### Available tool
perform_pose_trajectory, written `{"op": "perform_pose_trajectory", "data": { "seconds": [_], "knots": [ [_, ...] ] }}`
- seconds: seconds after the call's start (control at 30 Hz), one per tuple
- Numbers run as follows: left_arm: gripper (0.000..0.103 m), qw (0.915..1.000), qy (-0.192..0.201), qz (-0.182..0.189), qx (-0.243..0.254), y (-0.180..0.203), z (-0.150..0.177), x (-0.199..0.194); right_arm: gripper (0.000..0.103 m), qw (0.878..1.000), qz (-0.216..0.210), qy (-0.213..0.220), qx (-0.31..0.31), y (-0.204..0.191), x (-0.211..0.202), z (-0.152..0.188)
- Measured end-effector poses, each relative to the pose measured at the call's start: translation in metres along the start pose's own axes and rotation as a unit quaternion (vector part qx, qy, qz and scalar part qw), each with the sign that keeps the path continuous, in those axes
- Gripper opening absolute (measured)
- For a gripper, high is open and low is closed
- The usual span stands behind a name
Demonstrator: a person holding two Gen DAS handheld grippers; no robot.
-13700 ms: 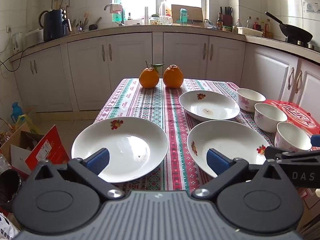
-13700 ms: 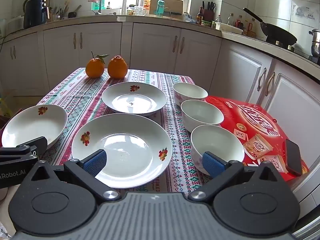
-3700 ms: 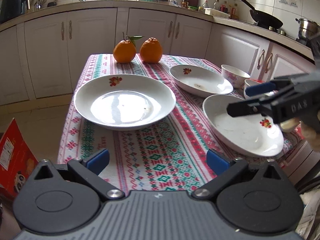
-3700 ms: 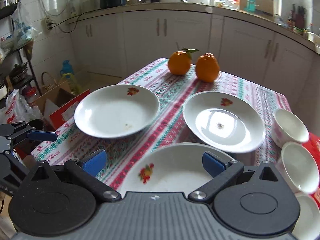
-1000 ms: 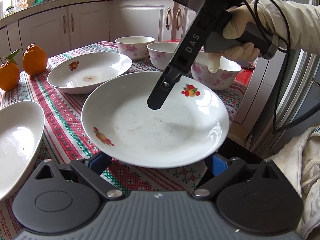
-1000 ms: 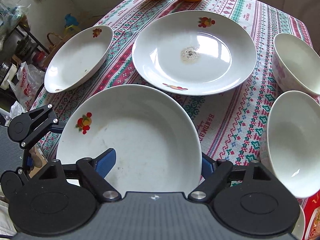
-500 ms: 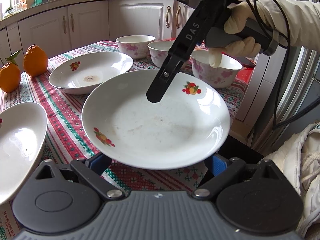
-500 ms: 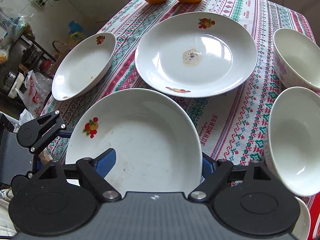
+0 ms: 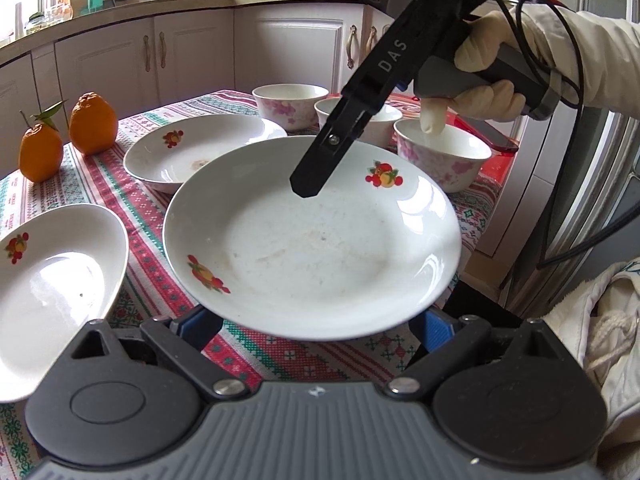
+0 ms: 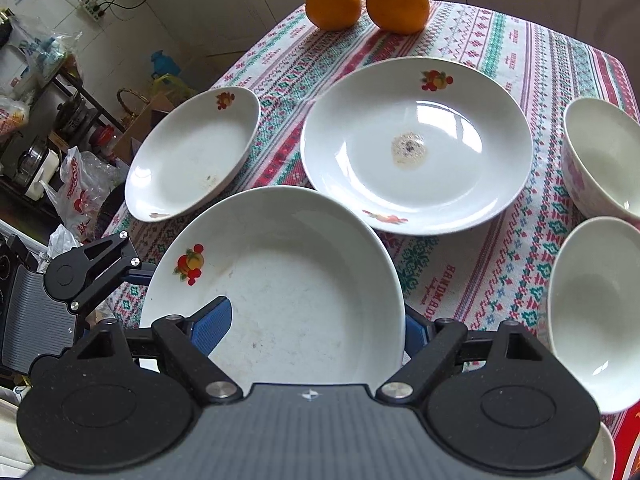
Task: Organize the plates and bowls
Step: 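Lower the held plate onto the other white plate with the right gripper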
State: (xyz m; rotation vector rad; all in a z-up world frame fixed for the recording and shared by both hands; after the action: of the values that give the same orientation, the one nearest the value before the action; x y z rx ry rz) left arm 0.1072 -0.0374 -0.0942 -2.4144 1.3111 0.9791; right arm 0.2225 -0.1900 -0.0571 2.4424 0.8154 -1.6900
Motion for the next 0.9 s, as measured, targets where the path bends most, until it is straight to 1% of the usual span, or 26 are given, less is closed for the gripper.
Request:
{"op": "perform_pose_trajectory", "data": {
  "seconds": [0.27, 0.5, 0.7, 0.9],
  "knots": [
    [0.098, 0.9995, 0.011, -0.024, -0.019, -0.018, -0.003, -0.023, 0.090, 0.999, -0.014, 0.020, -0.025, -0.021, 0.000, -0.028],
    [0.098, 0.9974, 0.018, -0.060, -0.035, -0.042, -0.003, -0.049, 0.090, 0.997, -0.035, 0.031, -0.060, -0.050, 0.010, -0.065],
    [0.098, 0.9941, 0.019, -0.092, -0.055, -0.066, 0.005, -0.069, 0.090, 0.994, -0.055, 0.029, -0.090, -0.076, 0.030, -0.095],
    [0.098, 0.9901, 0.016, -0.116, -0.077, -0.088, 0.015, -0.081, 0.090, 0.991, -0.072, 0.019, -0.109, -0.097, 0.057, -0.119]
  ]
}}
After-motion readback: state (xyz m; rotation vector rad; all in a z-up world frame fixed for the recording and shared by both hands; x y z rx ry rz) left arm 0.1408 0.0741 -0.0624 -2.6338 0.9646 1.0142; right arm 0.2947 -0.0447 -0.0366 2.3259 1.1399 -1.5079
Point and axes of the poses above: each gripper's, at about its wrist camera, not at the fingertips, and x roughly the way its jaws point, y to its right, z to its underside, the point moved 5 cm from there along x, roughly the way its jaws point, and after that the axes turned 6 degrees about z, right-handed, at the moved point
